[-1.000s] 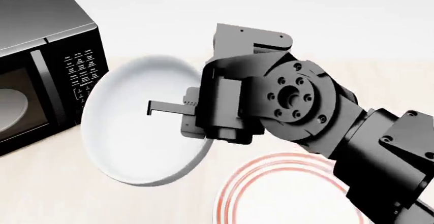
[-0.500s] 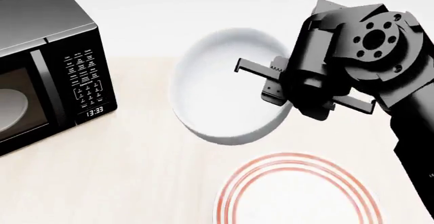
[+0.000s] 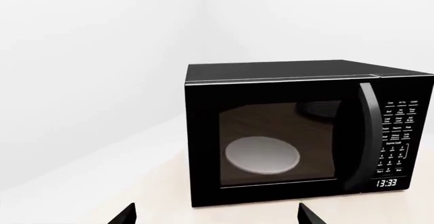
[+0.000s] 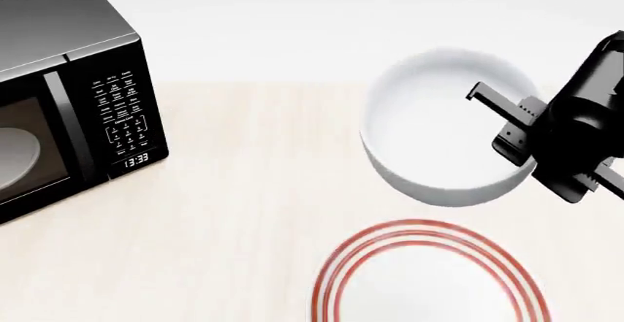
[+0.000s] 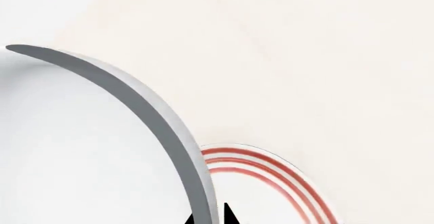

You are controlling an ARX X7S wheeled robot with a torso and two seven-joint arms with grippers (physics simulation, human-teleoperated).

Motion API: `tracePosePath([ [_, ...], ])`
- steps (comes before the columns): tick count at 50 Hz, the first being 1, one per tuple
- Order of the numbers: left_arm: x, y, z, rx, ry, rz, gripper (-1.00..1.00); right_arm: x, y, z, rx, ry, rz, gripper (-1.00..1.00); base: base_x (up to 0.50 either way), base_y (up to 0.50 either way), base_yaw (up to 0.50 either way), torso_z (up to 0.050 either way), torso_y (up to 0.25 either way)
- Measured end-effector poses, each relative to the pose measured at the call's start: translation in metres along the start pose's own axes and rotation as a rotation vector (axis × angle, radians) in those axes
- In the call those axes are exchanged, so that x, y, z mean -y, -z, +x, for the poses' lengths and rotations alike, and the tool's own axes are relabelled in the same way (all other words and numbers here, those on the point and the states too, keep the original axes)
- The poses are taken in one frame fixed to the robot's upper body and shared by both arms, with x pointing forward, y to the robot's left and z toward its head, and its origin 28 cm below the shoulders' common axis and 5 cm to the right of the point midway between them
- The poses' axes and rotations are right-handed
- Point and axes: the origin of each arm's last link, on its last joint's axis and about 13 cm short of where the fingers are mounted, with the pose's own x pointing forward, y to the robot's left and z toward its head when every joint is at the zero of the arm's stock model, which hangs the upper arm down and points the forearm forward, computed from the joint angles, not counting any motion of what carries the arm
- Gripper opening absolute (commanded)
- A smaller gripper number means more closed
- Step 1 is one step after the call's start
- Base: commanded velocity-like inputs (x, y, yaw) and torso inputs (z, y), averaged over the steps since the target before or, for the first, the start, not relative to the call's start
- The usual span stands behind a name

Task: Put the white bowl to the right of the plate.

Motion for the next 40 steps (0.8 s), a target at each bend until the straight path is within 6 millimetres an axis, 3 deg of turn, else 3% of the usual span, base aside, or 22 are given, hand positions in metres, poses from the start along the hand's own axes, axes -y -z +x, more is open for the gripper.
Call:
tracePosePath([
  [40,0.007,0.004,0.003,-0.015,0.011,0.022,1.0,0.096,-0.035,-0.004,0.072,0.12,0.281,-1.0,0.0,0.0,0.0,0.0,0.0],
])
